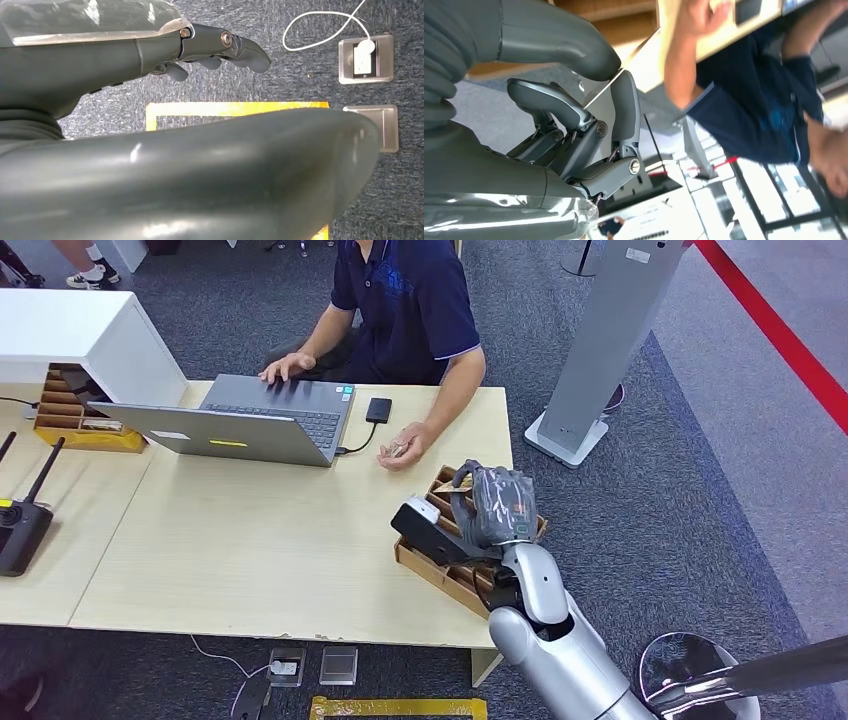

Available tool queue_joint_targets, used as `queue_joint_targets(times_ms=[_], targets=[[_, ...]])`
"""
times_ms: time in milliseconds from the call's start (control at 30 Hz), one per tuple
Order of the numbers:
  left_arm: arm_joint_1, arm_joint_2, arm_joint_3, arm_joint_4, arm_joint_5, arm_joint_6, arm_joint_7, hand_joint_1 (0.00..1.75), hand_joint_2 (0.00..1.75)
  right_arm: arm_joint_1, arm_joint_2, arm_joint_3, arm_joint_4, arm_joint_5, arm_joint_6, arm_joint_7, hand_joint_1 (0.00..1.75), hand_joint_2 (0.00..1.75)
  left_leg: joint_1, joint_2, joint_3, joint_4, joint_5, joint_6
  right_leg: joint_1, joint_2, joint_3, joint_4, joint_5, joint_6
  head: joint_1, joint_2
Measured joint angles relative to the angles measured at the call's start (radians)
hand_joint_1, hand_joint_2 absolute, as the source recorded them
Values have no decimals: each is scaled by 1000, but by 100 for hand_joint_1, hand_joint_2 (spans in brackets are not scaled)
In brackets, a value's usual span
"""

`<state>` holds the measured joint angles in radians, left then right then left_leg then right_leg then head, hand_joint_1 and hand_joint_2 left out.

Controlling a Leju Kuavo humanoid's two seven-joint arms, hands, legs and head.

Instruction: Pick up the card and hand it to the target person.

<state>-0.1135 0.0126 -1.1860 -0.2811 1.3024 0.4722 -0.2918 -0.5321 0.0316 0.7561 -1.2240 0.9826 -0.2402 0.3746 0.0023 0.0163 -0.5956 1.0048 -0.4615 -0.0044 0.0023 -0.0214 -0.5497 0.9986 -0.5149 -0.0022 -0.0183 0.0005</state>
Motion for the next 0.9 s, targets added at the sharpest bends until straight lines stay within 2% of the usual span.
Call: queue_joint_targets(times_ms=[267,433,733,900], targets=[[0,-1,0,0,0,4,0,0,0,-17,-34,-67,-99,20,-50,-19,151,175,0,0,0,0,0,0,0,0,0,0,0,0,0,0],[-1,-2,0,0,-15,3,3,0,0,-67,-38,-88,-90,-36,-66,-55,149,175,0,0,0,0,0,0,0,0,0,0,0,0,0,0],[-2,-2,0,0,-36,-2,6,0,0,-177,-7,-110,52,-282,-80,-224,146,175,0,0,-1,0,0,0,0,0,0,0,0,0,0,0],[-3,-1,0,0,-48,-2,6,0,0,-249,27,-114,176,-335,-109,-299,141,175,0,0,-1,0,0,0,0,0,0,0,0,0,0,0]])
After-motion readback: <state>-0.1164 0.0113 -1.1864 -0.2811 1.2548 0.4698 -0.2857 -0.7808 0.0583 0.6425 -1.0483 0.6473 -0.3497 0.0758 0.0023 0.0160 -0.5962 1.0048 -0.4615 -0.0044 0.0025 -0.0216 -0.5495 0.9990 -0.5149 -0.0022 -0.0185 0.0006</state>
